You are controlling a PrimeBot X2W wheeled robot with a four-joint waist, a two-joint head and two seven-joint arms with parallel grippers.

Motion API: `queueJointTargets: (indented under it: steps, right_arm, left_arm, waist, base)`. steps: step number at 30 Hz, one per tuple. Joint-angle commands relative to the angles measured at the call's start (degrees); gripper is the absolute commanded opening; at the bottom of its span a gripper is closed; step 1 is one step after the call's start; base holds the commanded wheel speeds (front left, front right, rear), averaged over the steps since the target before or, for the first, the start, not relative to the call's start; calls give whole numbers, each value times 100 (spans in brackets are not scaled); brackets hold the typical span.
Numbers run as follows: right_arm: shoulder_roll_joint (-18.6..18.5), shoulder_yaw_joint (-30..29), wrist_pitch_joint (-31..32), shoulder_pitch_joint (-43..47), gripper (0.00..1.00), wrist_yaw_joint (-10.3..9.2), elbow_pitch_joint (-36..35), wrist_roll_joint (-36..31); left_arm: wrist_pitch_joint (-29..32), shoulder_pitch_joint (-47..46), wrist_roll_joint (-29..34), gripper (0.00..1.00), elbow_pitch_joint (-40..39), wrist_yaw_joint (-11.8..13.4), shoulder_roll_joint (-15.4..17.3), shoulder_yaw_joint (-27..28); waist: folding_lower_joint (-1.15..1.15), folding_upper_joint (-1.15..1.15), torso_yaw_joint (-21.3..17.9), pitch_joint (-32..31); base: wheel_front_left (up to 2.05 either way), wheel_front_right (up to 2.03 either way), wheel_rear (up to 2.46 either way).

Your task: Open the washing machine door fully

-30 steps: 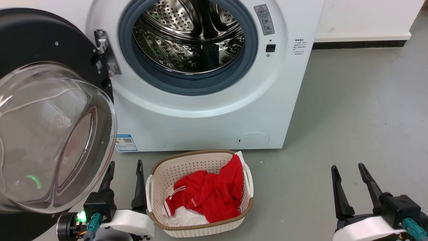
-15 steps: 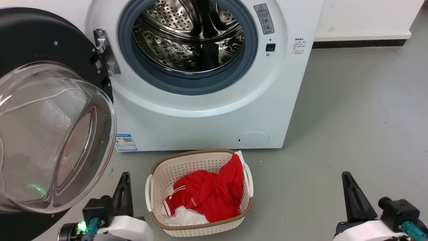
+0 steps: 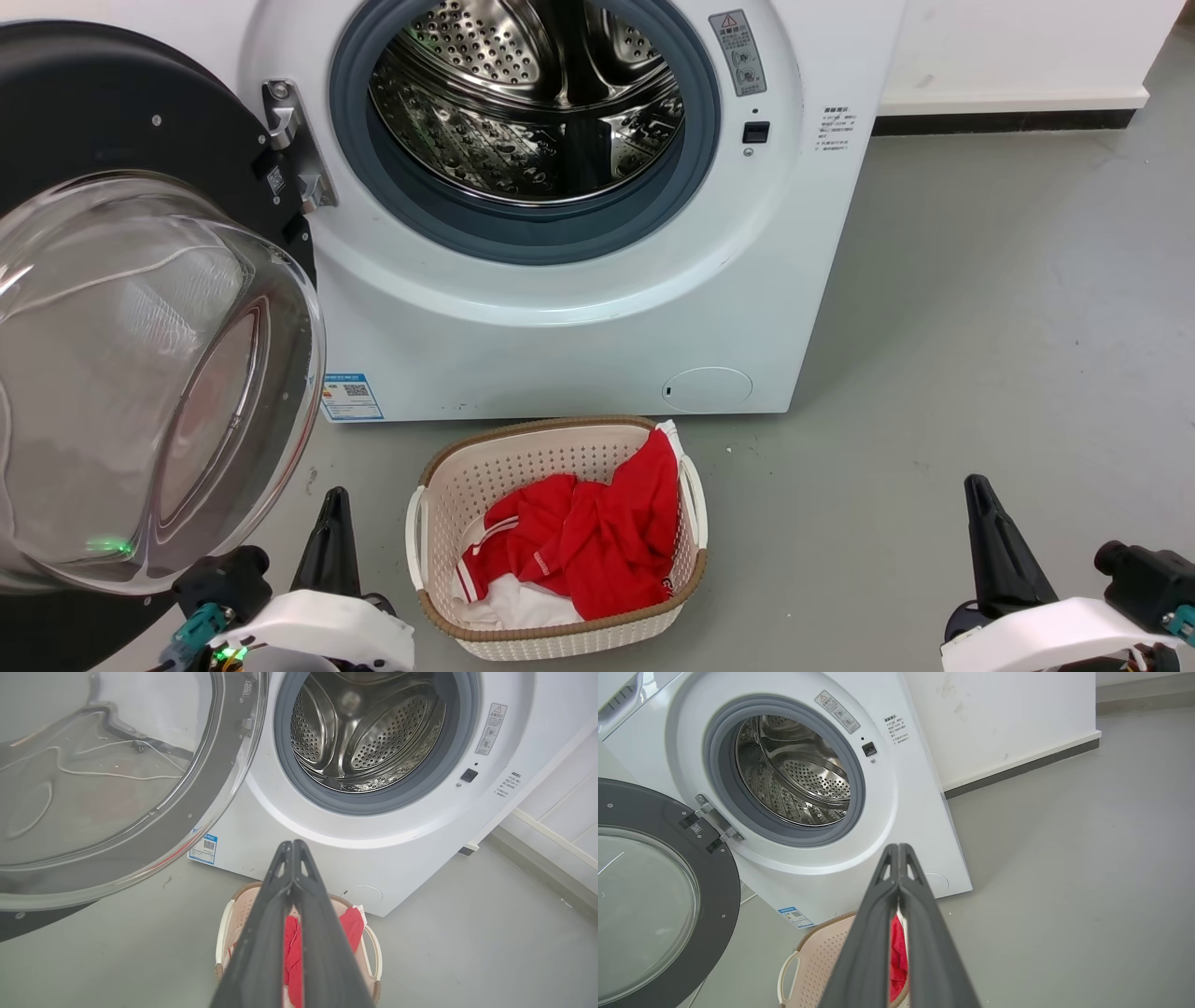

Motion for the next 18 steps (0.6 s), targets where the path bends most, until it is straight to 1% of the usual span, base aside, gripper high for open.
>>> queueJointTargets:
  steps: [1,18]
  right_arm:
    - [-48,-8,25,-160,0,-1,-41,210]
    - [-100,-49,289,-355,0,-1,144,1841]
  left_arm:
    - [31,-163,-188,0,-89,-26,-4,47]
    - [407,-252,-1752,0,-63,-216,-33,206]
  waist:
    - [0,0,0,0]
    - [0,0,1,1]
  base:
    - [0,0,0]
    - [0,0,0]
